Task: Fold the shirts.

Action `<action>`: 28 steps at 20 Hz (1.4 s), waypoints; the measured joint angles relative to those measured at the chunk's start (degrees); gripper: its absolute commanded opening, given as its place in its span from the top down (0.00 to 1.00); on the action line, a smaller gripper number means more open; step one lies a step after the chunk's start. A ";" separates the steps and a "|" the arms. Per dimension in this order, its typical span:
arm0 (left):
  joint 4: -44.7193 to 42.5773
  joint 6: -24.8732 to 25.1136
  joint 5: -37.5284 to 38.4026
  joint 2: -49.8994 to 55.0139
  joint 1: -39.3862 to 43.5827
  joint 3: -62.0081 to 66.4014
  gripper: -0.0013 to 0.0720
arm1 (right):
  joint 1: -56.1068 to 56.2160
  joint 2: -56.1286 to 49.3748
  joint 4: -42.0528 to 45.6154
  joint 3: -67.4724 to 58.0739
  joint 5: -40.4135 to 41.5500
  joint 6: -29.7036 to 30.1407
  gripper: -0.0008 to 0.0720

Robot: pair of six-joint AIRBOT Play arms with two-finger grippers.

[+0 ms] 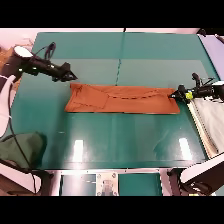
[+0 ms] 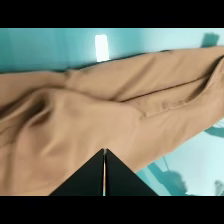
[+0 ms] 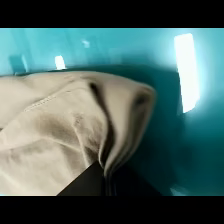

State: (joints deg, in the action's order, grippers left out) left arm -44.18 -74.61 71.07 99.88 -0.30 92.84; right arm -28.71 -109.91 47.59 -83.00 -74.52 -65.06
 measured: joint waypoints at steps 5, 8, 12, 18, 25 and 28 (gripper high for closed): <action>0.33 0.44 -12.63 3.06 12.59 0.00 0.95 | 0.55 1.70 -1.16 -10.21 -10.34 -0.39 0.97; 2.51 1.03 -22.49 7.28 21.79 0.13 0.95 | 1.44 5.77 -3.96 -14.97 -15.23 -1.38 0.97; 6.45 1.38 -29.59 15.17 30.88 4.50 0.95 | 4.17 12.50 -8.63 -17.38 -18.78 -1.81 0.97; 9.81 -0.50 -30.40 24.30 35.30 14.64 0.95 | 9.14 19.96 -11.47 -18.18 -20.15 -2.97 0.97; 8.24 0.42 -13.25 25.00 30.80 23.26 0.95 | 11.06 21.62 -12.31 -18.16 -19.96 -5.62 0.97; -1.79 0.83 0.11 20.52 24.30 25.59 0.95 | 12.66 21.75 -14.45 -18.14 -19.56 -7.28 0.97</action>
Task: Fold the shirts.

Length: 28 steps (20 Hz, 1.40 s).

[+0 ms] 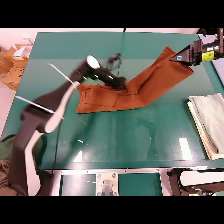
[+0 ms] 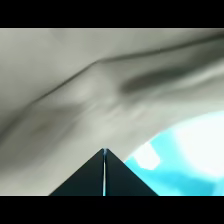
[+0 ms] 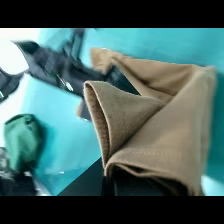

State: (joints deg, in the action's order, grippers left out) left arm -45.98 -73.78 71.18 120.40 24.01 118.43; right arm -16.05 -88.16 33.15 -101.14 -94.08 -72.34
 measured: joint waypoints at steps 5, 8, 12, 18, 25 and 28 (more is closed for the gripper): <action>-20.39 1.03 19.32 -8.24 -11.15 1.03 0.95 | 11.10 0.02 -2.01 2.25 7.52 -3.72 0.97; -25.62 1.53 25.33 -10.86 -16.63 1.18 0.95 | 22.43 -0.92 -2.29 7.50 19.12 -5.44 0.97; -28.57 2.16 28.50 -12.13 -21.86 1.18 0.95 | 40.19 -6.58 -2.67 13.88 42.51 -6.40 0.74; -29.59 4.35 30.84 -12.50 -25.14 1.18 0.95 | 52.65 -18.38 -1.86 13.22 60.28 -6.64 0.26; -29.44 5.18 31.32 -12.55 -26.03 1.18 0.95 | 29.42 -12.46 6.78 13.00 42.03 -6.73 0.26; -29.64 5.22 31.26 -12.57 -26.25 1.20 0.95 | 20.06 -11.74 8.52 16.26 35.23 -6.84 0.26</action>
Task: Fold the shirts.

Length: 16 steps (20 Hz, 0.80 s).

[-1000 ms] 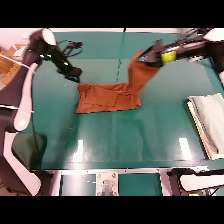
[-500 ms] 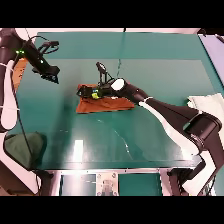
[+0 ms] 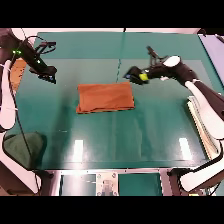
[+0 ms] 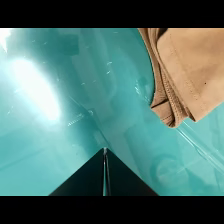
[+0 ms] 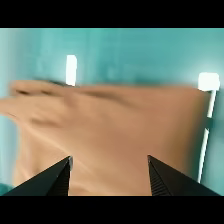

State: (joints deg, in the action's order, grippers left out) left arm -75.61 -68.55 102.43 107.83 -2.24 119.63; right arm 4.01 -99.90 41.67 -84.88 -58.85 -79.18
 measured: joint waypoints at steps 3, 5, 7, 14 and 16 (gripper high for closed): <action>0.04 0.04 -0.22 0.02 0.07 0.00 0.95 | -4.07 -1.18 0.35 4.63 -2.93 0.42 0.26; 0.02 0.04 -0.44 0.02 0.02 0.00 0.95 | -3.98 -3.08 -1.92 6.34 -3.96 2.03 0.26; 0.02 0.04 -0.81 0.02 0.02 -0.02 0.95 | -2.69 -5.44 -5.75 7.04 -4.39 4.37 0.28; 0.13 0.07 -1.31 0.00 0.04 -3.10 0.95 | 1.57 -9.29 -14.67 2.95 -5.35 8.50 0.97; 0.13 0.07 -1.70 0.00 0.02 -3.91 0.95 | 1.55 -8.26 -15.72 -0.55 -6.25 8.79 0.97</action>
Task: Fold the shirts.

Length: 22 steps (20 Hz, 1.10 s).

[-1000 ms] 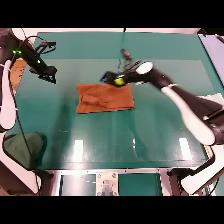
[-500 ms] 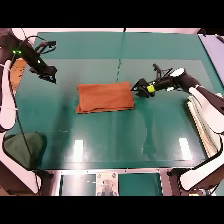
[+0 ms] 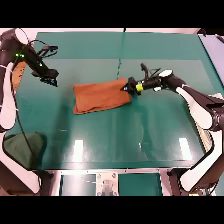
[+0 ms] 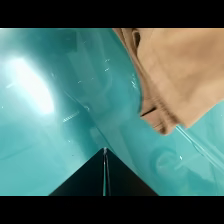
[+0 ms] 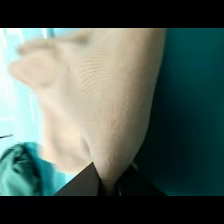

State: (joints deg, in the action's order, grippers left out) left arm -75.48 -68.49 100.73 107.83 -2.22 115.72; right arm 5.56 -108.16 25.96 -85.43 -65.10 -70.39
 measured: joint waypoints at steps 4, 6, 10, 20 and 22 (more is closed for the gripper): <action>0.02 0.00 -0.24 -0.02 0.00 -0.63 0.95 | -3.63 5.44 -0.98 -7.93 -1.77 -1.05 0.97; 0.02 0.00 -0.24 -0.02 0.00 -0.74 0.95 | -7.48 9.20 -1.20 -10.95 -2.62 -2.23 0.97; 0.02 0.00 -0.46 -0.02 0.00 -0.83 0.95 | -18.67 16.37 -1.20 -13.66 -3.28 -5.03 0.97; 0.09 -0.04 -1.05 -0.02 0.00 -0.83 0.95 | -53.42 26.69 15.89 -14.64 -10.93 -15.37 0.97; 0.39 -0.07 -1.07 0.00 0.00 -0.83 0.95 | -58.49 27.98 20.98 -14.64 -13.88 -16.70 0.97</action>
State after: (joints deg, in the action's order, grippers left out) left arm -75.09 -68.55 99.66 107.83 -2.22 114.89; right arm -52.93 -80.18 46.94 -100.07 -78.98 -87.09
